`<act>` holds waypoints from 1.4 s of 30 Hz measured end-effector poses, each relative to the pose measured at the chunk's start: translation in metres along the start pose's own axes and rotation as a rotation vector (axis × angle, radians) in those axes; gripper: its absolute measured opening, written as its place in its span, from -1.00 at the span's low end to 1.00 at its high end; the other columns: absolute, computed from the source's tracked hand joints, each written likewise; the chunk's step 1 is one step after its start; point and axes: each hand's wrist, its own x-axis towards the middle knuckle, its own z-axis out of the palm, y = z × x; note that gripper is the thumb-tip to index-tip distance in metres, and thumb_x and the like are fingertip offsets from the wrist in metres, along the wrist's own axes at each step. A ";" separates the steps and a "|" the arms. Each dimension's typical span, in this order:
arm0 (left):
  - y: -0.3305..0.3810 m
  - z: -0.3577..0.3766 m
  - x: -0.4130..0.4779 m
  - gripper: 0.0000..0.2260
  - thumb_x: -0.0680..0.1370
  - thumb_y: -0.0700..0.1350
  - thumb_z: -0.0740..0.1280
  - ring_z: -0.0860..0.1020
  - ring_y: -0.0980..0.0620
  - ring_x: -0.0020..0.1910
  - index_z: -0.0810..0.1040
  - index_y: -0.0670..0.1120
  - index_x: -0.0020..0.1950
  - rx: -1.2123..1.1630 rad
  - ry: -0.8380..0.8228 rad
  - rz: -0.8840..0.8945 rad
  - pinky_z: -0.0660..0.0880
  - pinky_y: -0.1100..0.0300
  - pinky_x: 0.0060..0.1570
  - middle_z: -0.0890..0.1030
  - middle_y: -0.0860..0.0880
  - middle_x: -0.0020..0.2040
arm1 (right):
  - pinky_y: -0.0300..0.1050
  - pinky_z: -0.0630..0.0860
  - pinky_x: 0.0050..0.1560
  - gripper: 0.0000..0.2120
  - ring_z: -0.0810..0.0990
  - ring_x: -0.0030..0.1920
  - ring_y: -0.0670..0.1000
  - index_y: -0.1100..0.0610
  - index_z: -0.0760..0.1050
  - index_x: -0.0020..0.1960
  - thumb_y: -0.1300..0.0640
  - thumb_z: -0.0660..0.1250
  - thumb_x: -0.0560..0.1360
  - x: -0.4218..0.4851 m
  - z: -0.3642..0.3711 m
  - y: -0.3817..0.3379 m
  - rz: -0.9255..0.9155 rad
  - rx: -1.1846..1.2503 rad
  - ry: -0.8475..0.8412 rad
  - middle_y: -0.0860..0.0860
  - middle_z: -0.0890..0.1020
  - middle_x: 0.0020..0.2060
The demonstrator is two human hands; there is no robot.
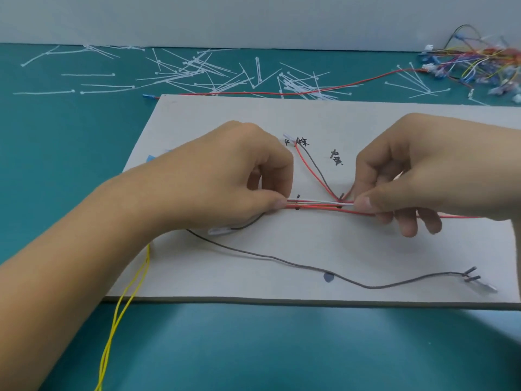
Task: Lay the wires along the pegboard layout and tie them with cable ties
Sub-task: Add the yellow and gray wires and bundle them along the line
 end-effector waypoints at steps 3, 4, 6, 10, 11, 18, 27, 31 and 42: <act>-0.002 0.003 0.001 -0.94 0.48 -0.02 0.53 0.60 0.09 -0.21 0.68 0.09 -0.16 -0.016 0.009 -0.017 0.57 0.04 -0.15 0.64 0.15 -0.20 | -0.21 0.50 -0.54 -0.86 0.67 -0.48 0.03 0.09 0.66 -0.27 0.20 0.49 0.47 0.004 0.005 0.003 0.049 -0.019 0.001 0.09 0.68 -0.44; -0.003 0.004 0.002 -0.92 0.47 -0.03 0.55 0.60 0.09 -0.21 0.68 0.09 -0.16 -0.016 0.019 -0.032 0.56 0.05 -0.16 0.65 0.14 -0.22 | -0.21 0.51 -0.53 -0.85 0.68 -0.47 0.04 0.13 0.63 -0.26 0.20 0.49 0.48 0.005 0.006 0.004 0.069 -0.019 0.015 0.09 0.69 -0.43; -0.003 0.007 0.005 -0.90 0.44 -0.04 0.58 0.61 0.10 -0.22 0.68 0.09 -0.15 -0.037 0.045 -0.055 0.54 0.10 -0.17 0.65 0.13 -0.25 | -0.18 0.53 -0.52 -0.84 0.69 -0.45 0.09 0.15 0.56 -0.21 0.20 0.52 0.47 0.007 0.008 0.005 0.088 0.007 0.055 0.11 0.69 -0.43; 0.000 0.013 0.007 -0.96 0.49 0.03 0.52 0.58 0.15 -0.23 0.71 0.10 -0.10 -0.045 0.050 -0.046 0.51 0.18 -0.21 0.62 0.14 -0.26 | -0.15 0.55 -0.51 -0.85 0.69 -0.45 0.11 0.10 0.57 -0.17 0.20 0.53 0.47 0.008 0.008 0.003 0.069 0.044 0.091 0.11 0.69 -0.43; 0.001 0.015 0.008 -0.97 0.49 0.02 0.49 0.57 0.17 -0.23 0.71 0.10 -0.10 -0.035 0.042 -0.029 0.50 0.19 -0.21 0.61 0.14 -0.25 | -0.16 0.55 -0.51 -0.87 0.69 -0.45 0.10 0.08 0.59 -0.18 0.21 0.52 0.47 0.008 0.008 0.003 0.054 0.042 0.092 0.10 0.69 -0.43; 0.005 0.014 0.013 -0.92 0.51 -0.06 0.50 0.59 0.17 -0.22 0.67 0.09 -0.16 -0.021 0.017 0.013 0.53 0.16 -0.17 0.62 0.19 -0.18 | -0.21 0.56 -0.46 -0.85 0.67 -0.48 -0.02 -0.05 0.65 -0.16 0.19 0.47 0.50 0.007 0.007 0.001 -0.060 -0.071 0.057 -0.01 0.67 -0.45; 0.006 0.009 0.020 -0.94 0.47 -0.09 0.49 0.62 0.12 -0.20 0.70 0.03 -0.21 0.000 -0.013 0.075 0.51 0.23 -0.19 0.67 0.10 -0.26 | -0.20 0.31 -0.43 -0.79 0.53 -0.31 -0.20 -0.05 0.57 -0.25 0.24 0.48 0.41 0.010 0.022 -0.004 -0.150 -0.362 0.207 -0.21 0.58 -0.41; -0.010 -0.004 0.008 -0.96 0.40 -0.01 0.45 0.62 0.09 -0.23 0.69 0.09 -0.24 0.010 0.011 0.044 0.55 0.07 -0.15 0.67 0.13 -0.25 | -0.18 0.32 -0.36 -0.82 0.44 -0.33 -0.18 0.02 0.55 -0.26 0.26 0.43 0.41 0.020 0.041 -0.017 -0.209 -0.319 0.295 -0.12 0.48 -0.44; -0.026 -0.019 -0.012 -0.84 0.36 0.17 0.43 0.60 0.04 -0.28 0.67 0.11 -0.24 0.052 0.032 -0.114 0.55 0.11 -0.29 0.65 0.13 -0.29 | -0.32 0.37 -0.45 -0.83 0.57 -0.41 -0.18 0.02 0.62 -0.26 0.02 0.56 0.44 0.022 0.038 -0.020 -0.210 -0.147 0.296 -0.14 0.63 -0.44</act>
